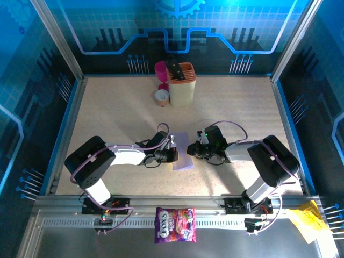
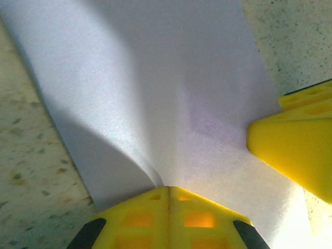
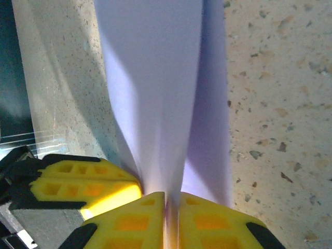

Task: Fold a paper plane with a square sheet of paper (pick it up from the middle)
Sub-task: Fold the triangle a second time at the center of the table.

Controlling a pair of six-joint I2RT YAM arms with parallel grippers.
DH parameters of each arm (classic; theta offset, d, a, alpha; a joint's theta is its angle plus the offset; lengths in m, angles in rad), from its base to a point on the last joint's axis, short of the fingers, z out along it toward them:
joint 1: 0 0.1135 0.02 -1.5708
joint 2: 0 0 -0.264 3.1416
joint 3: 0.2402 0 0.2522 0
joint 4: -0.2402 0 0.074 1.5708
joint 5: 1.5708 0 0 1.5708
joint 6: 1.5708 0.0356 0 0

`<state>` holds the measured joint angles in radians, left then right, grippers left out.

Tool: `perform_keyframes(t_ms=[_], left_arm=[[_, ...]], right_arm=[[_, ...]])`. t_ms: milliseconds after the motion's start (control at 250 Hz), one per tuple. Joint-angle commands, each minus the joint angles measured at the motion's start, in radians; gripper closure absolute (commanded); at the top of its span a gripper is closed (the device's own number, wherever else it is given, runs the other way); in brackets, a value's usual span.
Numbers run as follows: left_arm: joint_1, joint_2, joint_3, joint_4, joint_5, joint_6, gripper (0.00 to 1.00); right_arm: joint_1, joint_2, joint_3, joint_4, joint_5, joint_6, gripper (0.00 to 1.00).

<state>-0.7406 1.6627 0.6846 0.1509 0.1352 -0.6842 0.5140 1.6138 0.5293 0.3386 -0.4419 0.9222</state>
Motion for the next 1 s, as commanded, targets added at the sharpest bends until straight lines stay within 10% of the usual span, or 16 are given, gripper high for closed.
perform_keyframes(t_ms=[0,288,995], left_arm=[[0.023,-0.048,-0.010,-0.097,-0.011,0.052,0.84],[-0.002,-0.178,-0.057,-0.075,-0.013,0.091,0.52],[-0.399,-0.075,0.054,-0.118,-0.530,0.304,0.23]], right_arm=[[-0.007,0.008,-0.006,0.033,-0.021,0.013,0.90],[0.014,0.017,0.005,0.040,-0.021,0.035,1.00],[0.023,0.049,0.006,0.048,-0.026,0.062,1.00]])
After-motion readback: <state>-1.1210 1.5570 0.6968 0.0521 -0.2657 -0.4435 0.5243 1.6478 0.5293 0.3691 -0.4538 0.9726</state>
